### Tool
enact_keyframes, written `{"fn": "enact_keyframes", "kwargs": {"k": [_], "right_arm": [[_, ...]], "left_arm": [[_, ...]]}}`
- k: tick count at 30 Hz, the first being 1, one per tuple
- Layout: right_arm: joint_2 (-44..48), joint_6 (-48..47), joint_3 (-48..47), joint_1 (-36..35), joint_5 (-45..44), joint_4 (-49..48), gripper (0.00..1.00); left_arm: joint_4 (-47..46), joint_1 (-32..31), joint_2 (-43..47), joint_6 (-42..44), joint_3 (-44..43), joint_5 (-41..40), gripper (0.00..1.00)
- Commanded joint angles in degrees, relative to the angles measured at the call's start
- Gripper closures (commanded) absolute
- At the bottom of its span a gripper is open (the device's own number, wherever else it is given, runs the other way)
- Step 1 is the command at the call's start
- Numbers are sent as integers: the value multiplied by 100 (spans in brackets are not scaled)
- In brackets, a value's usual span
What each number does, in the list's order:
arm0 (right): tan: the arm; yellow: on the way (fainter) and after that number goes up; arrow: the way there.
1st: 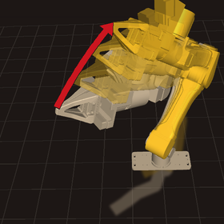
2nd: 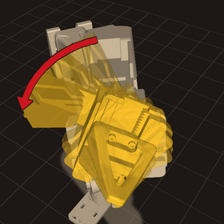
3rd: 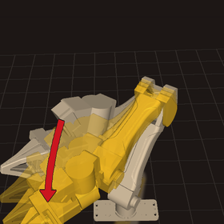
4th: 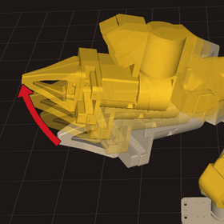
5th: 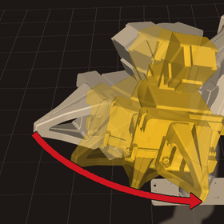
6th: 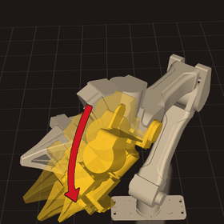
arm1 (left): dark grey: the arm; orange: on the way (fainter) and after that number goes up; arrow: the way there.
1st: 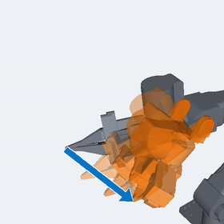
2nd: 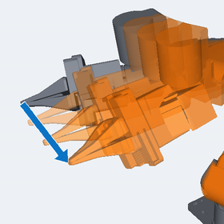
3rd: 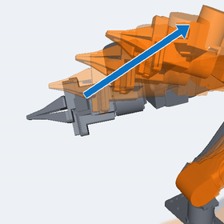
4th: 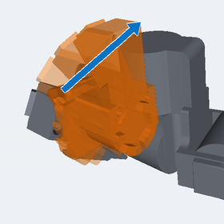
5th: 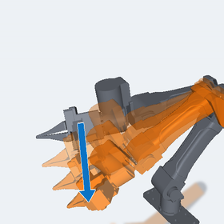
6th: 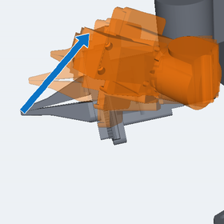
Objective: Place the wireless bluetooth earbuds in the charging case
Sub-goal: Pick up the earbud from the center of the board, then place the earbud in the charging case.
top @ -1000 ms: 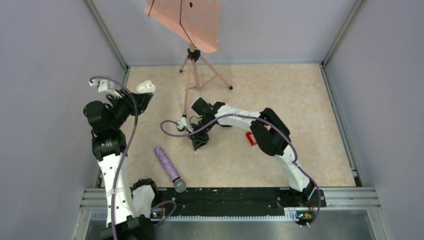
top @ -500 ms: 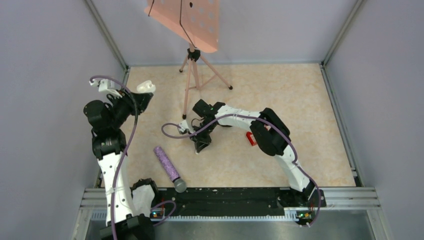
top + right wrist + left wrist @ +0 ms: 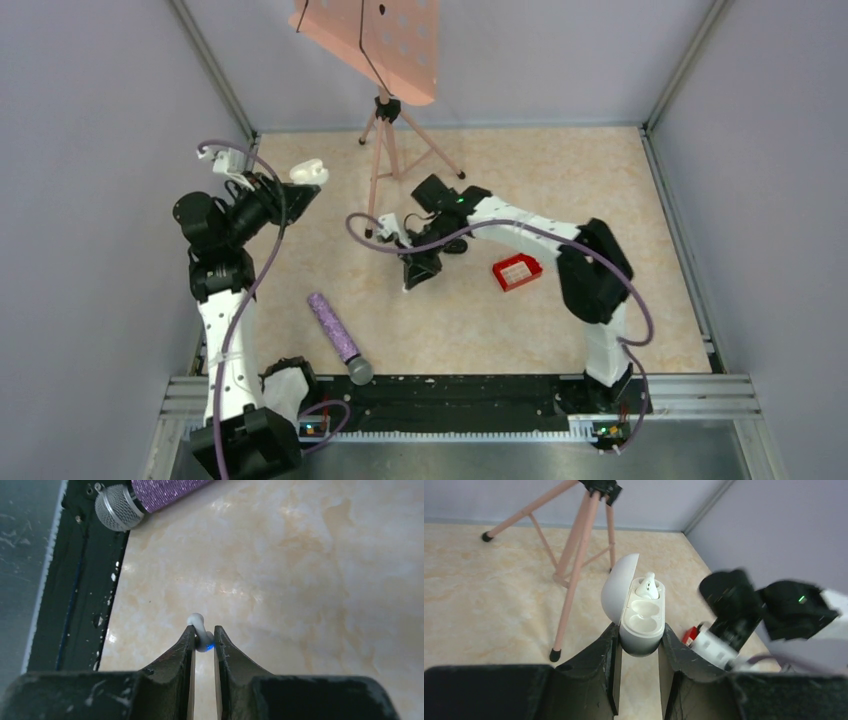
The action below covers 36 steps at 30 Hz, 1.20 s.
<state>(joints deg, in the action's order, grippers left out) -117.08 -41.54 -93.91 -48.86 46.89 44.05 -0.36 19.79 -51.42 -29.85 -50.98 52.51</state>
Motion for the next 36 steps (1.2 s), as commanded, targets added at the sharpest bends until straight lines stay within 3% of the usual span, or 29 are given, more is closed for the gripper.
{"fn": "enact_keyframes", "kwargs": {"k": [1, 5, 12, 21, 36], "right_arm": [[1788, 875, 431, 542, 327, -732, 100], [2894, 1917, 597, 676, 203, -1502, 100], [3745, 4563, 1103, 631, -694, -4341, 100], [3384, 4607, 724, 226, -1029, -4722, 100], [3171, 4827, 885, 77, -997, -4889, 100]], "left_arm": [[-1218, -405, -267, 273, 245, 849, 100], [-1646, -1106, -464, 622, 303, 1029, 100], [-1998, -2154, -631, 908, 229, 1376, 100], [-1656, -2652, -506, 1263, -26, 1620, 100], [-1118, -2662, -386, 1578, -290, 1575, 100]]}}
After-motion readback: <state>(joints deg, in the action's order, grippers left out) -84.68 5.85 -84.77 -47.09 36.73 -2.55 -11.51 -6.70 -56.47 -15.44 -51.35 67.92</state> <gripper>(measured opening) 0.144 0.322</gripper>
